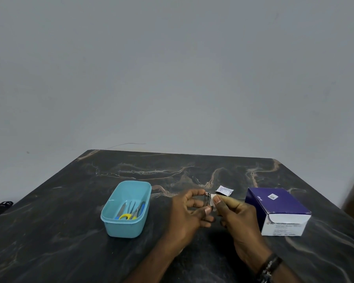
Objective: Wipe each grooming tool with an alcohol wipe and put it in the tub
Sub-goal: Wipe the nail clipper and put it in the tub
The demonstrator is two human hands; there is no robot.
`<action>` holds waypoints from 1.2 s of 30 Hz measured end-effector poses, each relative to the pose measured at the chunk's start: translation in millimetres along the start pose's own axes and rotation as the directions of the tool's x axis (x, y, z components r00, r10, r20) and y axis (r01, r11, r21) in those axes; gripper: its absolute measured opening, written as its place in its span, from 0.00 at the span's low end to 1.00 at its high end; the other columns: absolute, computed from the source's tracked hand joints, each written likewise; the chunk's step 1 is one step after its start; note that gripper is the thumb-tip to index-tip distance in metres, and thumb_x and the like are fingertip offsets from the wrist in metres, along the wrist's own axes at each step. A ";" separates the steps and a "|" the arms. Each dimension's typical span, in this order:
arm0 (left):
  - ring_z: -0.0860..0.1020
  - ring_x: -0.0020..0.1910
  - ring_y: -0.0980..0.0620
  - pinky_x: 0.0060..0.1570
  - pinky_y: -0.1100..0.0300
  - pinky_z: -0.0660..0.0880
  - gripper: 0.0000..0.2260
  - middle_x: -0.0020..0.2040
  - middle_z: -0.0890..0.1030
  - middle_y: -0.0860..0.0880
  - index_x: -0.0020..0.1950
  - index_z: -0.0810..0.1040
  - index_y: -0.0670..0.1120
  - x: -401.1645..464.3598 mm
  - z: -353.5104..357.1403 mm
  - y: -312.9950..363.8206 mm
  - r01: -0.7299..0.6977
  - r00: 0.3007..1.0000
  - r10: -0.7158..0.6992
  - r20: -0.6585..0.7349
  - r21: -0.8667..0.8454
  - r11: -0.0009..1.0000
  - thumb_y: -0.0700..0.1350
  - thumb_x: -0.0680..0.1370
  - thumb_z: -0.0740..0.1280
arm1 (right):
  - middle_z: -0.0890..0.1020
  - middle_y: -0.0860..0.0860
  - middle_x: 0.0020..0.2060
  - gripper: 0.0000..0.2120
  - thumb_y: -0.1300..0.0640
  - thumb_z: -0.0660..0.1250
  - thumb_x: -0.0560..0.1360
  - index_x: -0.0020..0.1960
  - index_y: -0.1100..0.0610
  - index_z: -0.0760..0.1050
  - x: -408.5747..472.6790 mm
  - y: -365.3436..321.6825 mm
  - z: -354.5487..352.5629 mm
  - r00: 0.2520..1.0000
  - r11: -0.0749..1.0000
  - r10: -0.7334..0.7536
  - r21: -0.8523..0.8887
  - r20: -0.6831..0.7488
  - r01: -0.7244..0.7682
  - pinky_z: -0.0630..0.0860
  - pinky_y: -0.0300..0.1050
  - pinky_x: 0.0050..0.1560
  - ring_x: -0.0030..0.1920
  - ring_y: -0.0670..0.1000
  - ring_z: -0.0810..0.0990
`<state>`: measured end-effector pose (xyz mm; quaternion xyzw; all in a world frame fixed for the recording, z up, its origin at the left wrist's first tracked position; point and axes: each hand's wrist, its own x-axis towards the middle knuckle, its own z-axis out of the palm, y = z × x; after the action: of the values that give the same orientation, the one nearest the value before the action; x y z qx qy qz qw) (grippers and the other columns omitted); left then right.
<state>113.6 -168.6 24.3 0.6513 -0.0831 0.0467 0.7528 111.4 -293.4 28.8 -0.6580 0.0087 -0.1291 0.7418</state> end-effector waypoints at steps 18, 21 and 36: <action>0.83 0.34 0.51 0.35 0.61 0.79 0.10 0.38 0.84 0.43 0.56 0.81 0.43 -3.0 0.8 -7.5 -0.043 0.999 0.042 0.021 0.063 0.997 0.34 0.77 0.67 | 0.85 0.51 0.29 0.06 0.68 0.69 0.74 0.42 0.61 0.84 -5.2 -1.4 0.9 0.994 0.995 -0.089 -0.030 0.060 0.091 0.71 0.29 0.27 0.26 0.40 0.78; 0.83 0.33 0.53 0.33 0.63 0.79 0.10 0.38 0.84 0.42 0.53 0.81 0.45 -2.6 -0.3 -7.9 -0.039 0.999 0.038 0.016 0.062 0.997 0.33 0.77 0.66 | 0.85 0.53 0.30 0.05 0.68 0.69 0.74 0.43 0.63 0.84 -4.7 -0.3 1.5 0.996 0.998 -0.043 -0.038 0.082 0.047 0.71 0.29 0.27 0.26 0.40 0.78; 0.80 0.33 0.50 0.35 0.58 0.78 0.17 0.36 0.81 0.46 0.52 0.81 0.54 -5.5 2.9 -8.4 -0.153 0.984 0.129 0.122 0.214 0.965 0.37 0.82 0.57 | 0.83 0.48 0.27 0.05 0.65 0.69 0.75 0.43 0.61 0.83 2.3 2.3 -3.5 0.999 0.999 0.001 -0.045 -0.033 -0.003 0.69 0.31 0.26 0.24 0.39 0.73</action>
<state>109.5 -172.4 15.5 0.7254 -0.1639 0.0742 0.6644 113.5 -297.1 26.5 -0.6723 0.0246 -0.1392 0.7267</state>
